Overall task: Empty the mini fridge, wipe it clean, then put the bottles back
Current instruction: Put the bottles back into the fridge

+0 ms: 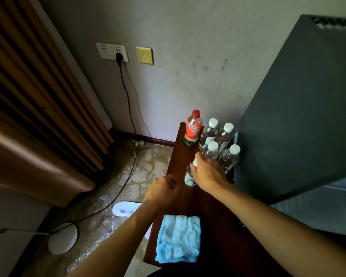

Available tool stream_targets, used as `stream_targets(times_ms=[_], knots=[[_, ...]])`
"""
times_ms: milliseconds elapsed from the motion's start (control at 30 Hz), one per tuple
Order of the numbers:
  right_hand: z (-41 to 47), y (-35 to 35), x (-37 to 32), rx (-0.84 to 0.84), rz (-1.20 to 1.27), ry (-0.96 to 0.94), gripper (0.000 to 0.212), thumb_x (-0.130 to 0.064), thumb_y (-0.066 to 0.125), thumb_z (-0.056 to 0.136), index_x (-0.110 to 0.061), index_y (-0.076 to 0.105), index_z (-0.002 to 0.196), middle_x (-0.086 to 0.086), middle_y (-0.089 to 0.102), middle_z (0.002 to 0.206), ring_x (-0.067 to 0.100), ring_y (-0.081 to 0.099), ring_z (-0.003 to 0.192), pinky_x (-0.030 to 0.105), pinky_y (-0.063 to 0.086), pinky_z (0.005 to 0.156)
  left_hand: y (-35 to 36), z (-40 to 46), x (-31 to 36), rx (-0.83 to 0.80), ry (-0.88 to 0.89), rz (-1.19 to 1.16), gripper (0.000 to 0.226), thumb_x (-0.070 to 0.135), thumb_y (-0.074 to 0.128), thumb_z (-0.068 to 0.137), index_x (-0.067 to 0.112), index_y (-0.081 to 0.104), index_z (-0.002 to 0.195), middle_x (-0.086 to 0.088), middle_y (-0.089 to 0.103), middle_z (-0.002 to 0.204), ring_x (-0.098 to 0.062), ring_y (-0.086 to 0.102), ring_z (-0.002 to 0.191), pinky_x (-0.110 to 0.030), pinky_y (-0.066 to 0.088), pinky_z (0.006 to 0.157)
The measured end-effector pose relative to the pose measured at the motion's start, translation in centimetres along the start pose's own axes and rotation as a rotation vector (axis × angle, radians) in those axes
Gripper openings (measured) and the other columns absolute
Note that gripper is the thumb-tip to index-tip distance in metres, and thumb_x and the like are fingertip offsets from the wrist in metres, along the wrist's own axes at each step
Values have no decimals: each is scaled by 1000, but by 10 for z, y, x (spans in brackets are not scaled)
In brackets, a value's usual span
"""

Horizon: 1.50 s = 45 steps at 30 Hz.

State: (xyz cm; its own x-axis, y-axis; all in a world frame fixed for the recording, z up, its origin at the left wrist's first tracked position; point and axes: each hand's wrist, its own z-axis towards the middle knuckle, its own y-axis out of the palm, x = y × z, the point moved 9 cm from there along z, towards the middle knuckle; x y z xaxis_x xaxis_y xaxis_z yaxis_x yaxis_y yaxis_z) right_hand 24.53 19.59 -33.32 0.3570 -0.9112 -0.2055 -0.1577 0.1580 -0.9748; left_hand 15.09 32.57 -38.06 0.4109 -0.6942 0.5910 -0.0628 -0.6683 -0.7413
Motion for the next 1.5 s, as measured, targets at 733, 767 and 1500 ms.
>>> stream_targets(times_ms=[733,767,1500], knots=[[-178,-58,136,321,719,184,40,-67,47,85,-28,55,90,-11,68,76,5,67,72,36,56,60,139,-50,92,-426,183,39,90,48,88,61,24,46,136,0,59,120,-21,54,115,-31,46,98],[-183,-58,148,325,773,210,38,-64,51,85,-27,56,89,-10,68,75,5,67,72,36,56,60,146,-54,99,-426,192,49,95,51,87,61,25,43,141,-1,56,122,-19,51,116,-28,44,98],[-240,-6,318,80,1333,627,36,-45,84,66,-18,72,84,-2,75,77,7,66,64,22,49,52,215,-101,262,-278,317,1,62,59,83,59,45,56,114,8,63,109,-11,66,89,-27,57,72]])
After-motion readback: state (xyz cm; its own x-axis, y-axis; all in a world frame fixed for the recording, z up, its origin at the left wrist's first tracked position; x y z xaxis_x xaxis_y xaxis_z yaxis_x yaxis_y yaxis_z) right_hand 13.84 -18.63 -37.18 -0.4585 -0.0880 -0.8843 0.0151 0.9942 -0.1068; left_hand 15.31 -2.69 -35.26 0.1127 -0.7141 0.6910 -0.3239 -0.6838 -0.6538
